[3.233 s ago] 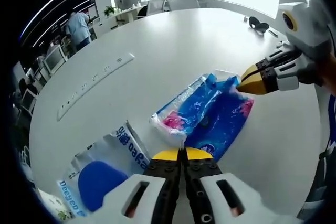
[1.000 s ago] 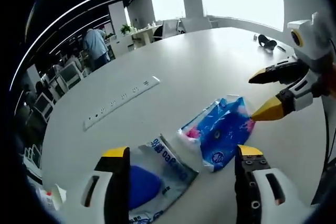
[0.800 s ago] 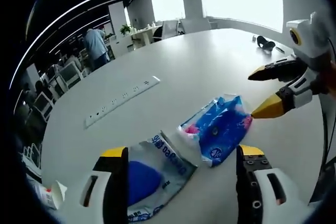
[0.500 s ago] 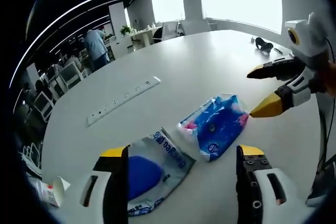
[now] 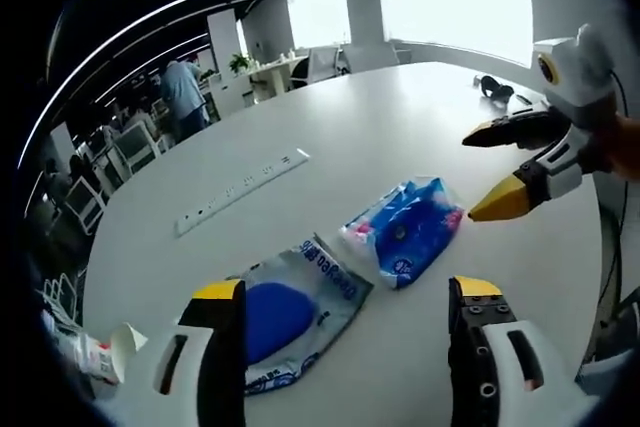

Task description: Arrange the tabletop items into an orderly group along one side of the table until the central work area is clear of visible clutter.

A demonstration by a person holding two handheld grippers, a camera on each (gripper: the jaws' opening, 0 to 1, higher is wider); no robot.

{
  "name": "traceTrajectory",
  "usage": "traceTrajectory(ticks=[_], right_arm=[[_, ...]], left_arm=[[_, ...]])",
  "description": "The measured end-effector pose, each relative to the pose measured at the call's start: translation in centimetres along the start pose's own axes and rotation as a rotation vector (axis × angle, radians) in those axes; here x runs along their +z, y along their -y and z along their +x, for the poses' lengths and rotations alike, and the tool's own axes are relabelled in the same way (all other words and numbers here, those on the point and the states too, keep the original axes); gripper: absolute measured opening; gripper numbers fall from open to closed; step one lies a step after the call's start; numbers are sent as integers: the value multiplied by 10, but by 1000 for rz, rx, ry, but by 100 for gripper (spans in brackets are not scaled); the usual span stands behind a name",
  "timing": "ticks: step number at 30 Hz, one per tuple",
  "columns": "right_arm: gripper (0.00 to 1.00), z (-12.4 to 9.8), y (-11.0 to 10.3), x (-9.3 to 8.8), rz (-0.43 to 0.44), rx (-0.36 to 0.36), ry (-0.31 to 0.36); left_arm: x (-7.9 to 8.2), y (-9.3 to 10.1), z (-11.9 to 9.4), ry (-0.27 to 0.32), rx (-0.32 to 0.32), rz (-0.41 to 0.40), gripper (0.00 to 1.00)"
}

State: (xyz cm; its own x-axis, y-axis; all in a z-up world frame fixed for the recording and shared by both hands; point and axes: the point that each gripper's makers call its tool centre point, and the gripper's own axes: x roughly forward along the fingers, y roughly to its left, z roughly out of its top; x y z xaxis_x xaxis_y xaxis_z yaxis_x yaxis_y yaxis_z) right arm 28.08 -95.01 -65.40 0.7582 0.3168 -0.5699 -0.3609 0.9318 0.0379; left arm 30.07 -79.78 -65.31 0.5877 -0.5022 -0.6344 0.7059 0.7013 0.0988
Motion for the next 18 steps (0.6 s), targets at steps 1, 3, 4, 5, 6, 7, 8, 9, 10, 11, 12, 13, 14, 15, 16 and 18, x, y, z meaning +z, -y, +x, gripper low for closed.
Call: traceTrajectory(ticks=[1,3,4,5,6,7,8,9,10,11,12,13,14,15,16,18], right_arm=[[76,0,0,1,-4,-1,5],[75,-2,-3,2,-19,-3,10],[76,-2,-4,1,-16,-2,6],[76,-2,-5,1,-13,1,5],[76,-2,-6,0,-13,2,5],[76,-3,-8,0,-16,2,5],[76,-3,-10,0,-18,4,4],[76,-4,-12,-1,-20,8,3],[76,-4,-13,-1,-19,10,2],[76,-5,-14,-2,-18,12,0],[76,-6,-16,-2,-21,13,2],[76,-6,-17,-2,-23,13,1],[76,-7,-18,-2,-23,15,0],[76,-7,-19,-2,-22,17,-1],[75,-8,-22,-2,-23,19,0],[75,-9,-25,-2,-25,24,-4]], left_arm=[[-1,0,-1,0,0,-2,83],[-2,0,-4,1,-3,-9,83],[-3,0,-4,1,-3,-8,83],[-4,0,-6,-2,-3,-5,83],[-5,1,-7,-1,-4,-4,82],[-6,2,-9,0,-5,-3,82],[-7,1,-10,-2,-4,-1,82],[-9,1,-12,-2,-2,2,82],[-9,1,-14,-2,-2,3,82],[-10,1,-16,-1,-2,3,82],[-12,1,-17,-1,-1,1,82],[-13,0,-19,-3,1,2,82],[-15,-1,-21,-3,1,2,81],[-16,-1,-23,-2,2,0,81],[-18,-2,-26,-4,4,-1,81],[-19,-3,-29,-1,6,-2,81]])
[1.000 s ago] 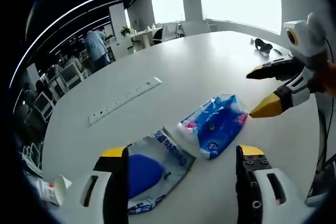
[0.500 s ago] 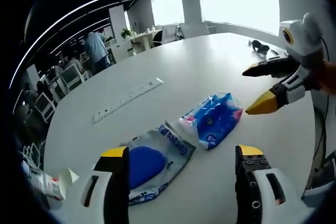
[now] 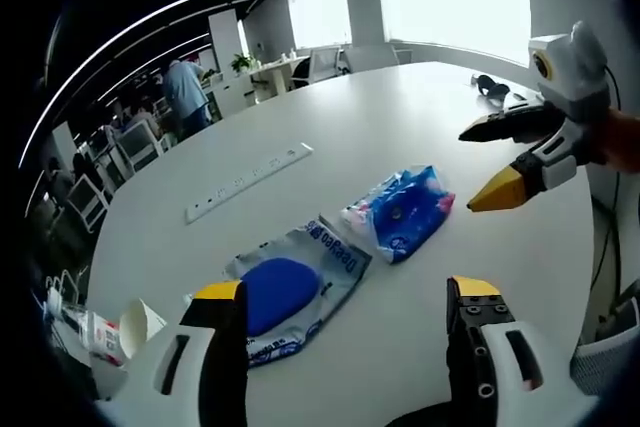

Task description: Arrange the tabletop items into an orderly group along one side of the table until the central work area is clear of visible clutter.

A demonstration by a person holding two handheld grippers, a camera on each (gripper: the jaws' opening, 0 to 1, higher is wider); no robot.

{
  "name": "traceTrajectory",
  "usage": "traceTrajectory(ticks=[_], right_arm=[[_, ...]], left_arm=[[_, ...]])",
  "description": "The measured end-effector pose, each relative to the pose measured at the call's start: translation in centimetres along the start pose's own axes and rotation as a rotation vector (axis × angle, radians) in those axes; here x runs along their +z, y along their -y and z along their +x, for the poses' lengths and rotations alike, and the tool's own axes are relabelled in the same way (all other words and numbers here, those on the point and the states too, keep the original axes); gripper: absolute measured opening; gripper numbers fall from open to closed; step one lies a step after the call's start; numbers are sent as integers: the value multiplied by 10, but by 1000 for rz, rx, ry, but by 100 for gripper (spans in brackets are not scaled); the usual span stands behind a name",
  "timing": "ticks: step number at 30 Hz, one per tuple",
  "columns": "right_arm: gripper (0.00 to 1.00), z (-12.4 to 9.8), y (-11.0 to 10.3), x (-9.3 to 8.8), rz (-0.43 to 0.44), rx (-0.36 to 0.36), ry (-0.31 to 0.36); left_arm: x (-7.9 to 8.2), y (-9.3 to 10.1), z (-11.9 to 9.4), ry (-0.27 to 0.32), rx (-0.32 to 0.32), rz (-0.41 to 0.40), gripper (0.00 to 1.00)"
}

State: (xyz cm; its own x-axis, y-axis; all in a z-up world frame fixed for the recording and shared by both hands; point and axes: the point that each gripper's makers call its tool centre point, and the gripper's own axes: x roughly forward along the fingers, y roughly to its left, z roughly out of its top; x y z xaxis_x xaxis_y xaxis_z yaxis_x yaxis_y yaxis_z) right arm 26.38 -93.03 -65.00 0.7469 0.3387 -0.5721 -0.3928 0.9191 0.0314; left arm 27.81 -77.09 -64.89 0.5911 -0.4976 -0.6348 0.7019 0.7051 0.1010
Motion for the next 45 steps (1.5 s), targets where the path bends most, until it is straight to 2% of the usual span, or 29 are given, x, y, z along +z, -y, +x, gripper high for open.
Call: traceTrajectory(ticks=[12,25,37,45], right_arm=[[72,0,-29,0,-26,56,-6],[67,2,-54,-4,-50,105,-31],[65,3,-75,-7,-86,148,-48],[63,5,-85,-8,-96,172,-54]], left_arm=[[-17,-8,-22,4,7,-28,80],[-40,-11,-41,-18,12,-41,75],[-47,-16,-48,-11,27,-48,72],[-58,-16,-52,-24,24,-52,70]])
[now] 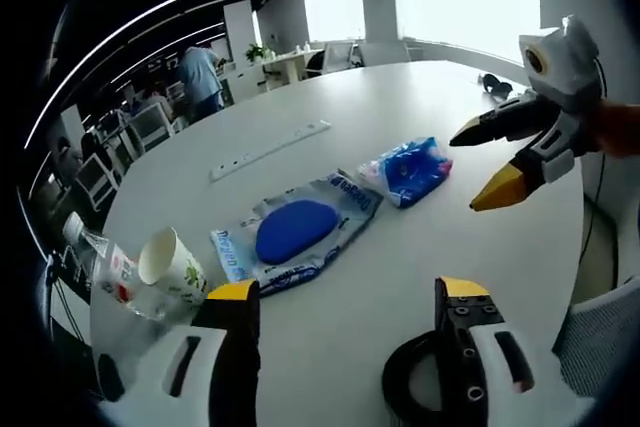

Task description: Arrange the tabletop items into an orderly group along one side of the table until the central work area is clear of visible clutter.

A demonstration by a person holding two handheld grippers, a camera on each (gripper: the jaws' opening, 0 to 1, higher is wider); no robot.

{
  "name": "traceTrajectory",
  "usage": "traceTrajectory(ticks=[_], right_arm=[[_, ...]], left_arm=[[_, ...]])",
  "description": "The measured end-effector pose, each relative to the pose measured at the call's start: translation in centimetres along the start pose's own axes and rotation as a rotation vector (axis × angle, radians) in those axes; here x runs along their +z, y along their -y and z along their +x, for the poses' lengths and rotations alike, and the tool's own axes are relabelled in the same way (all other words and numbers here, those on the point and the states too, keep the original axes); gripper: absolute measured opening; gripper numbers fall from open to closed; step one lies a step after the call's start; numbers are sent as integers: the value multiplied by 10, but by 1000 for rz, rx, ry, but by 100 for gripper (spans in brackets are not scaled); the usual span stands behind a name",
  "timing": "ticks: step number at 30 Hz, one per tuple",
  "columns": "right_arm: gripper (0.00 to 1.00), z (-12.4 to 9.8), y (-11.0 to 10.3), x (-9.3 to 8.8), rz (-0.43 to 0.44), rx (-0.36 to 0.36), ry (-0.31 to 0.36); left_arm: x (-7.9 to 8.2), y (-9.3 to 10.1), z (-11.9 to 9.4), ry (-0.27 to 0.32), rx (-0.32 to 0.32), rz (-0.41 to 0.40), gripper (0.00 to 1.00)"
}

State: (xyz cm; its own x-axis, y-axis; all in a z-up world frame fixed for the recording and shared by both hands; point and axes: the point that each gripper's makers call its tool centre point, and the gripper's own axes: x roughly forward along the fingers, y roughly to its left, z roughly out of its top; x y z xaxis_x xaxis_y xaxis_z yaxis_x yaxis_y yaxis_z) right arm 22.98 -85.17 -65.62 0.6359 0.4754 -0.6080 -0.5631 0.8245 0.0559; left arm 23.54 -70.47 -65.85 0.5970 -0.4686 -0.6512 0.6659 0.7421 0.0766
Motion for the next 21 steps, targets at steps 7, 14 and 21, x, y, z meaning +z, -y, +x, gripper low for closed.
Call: traceTrajectory(ticks=[7,14,21], right_arm=[[59,4,-10,1,-8,18,2],[57,7,-19,0,-14,46,-10],[53,10,-31,-4,-12,70,-17]], left_arm=[[-9,-1,-5,-12,-4,-3,69],[-19,0,-11,-25,-6,-7,68],[-29,4,-13,-36,-16,-10,66]])
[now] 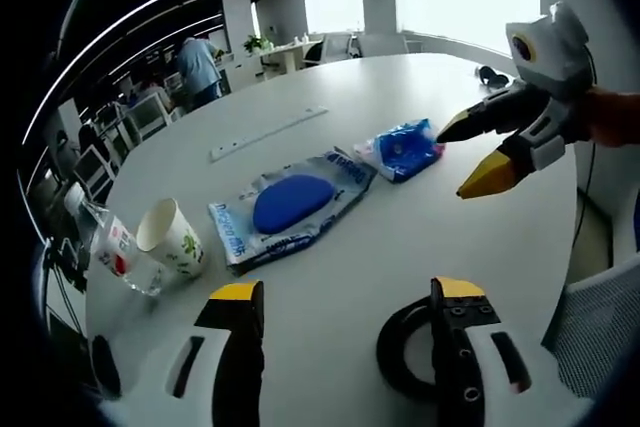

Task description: Arrange the tabletop items into an orderly group along one side of the table until the central work area is clear of visible clutter.

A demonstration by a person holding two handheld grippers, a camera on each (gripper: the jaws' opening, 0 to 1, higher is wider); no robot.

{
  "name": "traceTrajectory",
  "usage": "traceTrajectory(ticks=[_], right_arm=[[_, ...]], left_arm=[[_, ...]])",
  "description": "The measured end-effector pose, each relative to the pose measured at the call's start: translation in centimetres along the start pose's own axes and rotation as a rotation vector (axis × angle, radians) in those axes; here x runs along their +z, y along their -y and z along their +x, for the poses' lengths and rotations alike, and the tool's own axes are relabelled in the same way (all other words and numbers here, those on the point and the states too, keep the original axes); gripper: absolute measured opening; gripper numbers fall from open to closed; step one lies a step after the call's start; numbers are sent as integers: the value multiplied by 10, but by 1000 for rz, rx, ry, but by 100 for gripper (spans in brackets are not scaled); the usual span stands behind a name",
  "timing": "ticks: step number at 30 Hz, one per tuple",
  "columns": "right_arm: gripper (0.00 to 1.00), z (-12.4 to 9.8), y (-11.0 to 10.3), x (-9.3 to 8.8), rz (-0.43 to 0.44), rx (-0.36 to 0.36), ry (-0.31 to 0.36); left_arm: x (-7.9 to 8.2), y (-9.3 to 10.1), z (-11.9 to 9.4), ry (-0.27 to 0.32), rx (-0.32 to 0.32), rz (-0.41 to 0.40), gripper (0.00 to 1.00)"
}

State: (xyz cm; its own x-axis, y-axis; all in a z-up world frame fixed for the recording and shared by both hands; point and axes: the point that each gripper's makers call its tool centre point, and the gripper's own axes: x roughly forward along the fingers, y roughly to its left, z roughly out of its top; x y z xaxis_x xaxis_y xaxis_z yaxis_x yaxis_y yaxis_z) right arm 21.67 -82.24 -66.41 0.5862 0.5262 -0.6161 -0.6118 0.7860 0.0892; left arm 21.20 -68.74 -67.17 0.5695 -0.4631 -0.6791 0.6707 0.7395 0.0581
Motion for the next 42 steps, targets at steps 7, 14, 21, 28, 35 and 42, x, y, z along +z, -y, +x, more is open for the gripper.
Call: traceTrajectory(ticks=[7,14,21,28,35,42], right_arm=[[50,3,-12,-7,4,24,-13],[47,5,-23,-13,10,52,-26],[45,8,-33,-14,13,71,-32],[42,11,-43,-22,16,92,-47],[41,14,-54,-31,20,107,-59],[38,18,-67,-37,15,131,-80]], left_arm=[[-10,3,-3,-7,-7,-8,64],[-19,5,-7,-21,-12,-10,62],[-24,6,-10,-26,-20,-11,59],[-34,9,-12,-44,-28,-2,57],[-48,17,-11,-79,-56,4,51],[-54,19,-11,-93,-66,4,48]])
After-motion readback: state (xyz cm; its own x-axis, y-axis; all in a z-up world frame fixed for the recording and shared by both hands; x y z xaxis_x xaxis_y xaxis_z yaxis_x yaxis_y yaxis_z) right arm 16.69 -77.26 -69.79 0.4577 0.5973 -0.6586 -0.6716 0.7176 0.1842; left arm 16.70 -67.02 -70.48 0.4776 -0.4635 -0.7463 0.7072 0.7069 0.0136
